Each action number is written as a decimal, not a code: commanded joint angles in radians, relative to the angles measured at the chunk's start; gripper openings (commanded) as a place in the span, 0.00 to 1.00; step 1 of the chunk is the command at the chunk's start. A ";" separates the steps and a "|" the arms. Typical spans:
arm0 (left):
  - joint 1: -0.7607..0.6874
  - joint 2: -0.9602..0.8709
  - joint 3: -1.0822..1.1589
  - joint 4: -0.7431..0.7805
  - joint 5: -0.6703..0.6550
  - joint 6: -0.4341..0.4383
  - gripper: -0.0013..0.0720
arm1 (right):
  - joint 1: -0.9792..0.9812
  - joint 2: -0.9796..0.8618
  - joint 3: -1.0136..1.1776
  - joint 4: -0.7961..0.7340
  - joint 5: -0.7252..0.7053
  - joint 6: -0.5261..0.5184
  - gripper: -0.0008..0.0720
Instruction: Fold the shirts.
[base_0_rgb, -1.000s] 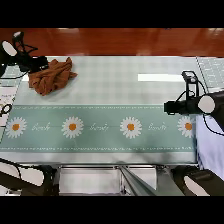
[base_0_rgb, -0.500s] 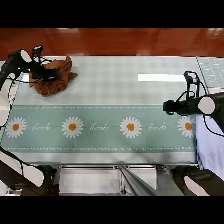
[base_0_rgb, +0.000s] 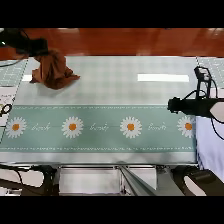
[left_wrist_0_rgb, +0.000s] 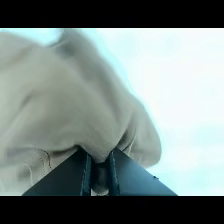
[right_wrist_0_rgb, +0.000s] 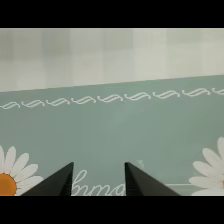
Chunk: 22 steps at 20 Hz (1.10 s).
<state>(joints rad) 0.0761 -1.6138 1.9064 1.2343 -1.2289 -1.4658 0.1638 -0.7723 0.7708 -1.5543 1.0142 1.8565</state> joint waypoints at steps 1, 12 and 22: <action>-0.024 0.174 0.070 -0.143 0.070 -0.013 0.06 | 0.000 0.125 0.000 0.005 0.006 -0.020 0.54; -0.354 0.465 0.123 -0.143 0.156 -0.013 0.06 | 0.000 0.336 0.000 0.083 0.039 -0.063 0.54; -0.759 0.628 -0.359 -0.143 0.494 -0.089 0.06 | 0.000 0.336 0.000 0.079 0.041 -0.063 0.54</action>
<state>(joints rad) -0.5930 -1.0538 1.7458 1.0908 -0.8612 -1.5169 0.1638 -0.4377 0.7708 -1.4765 1.0546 1.7943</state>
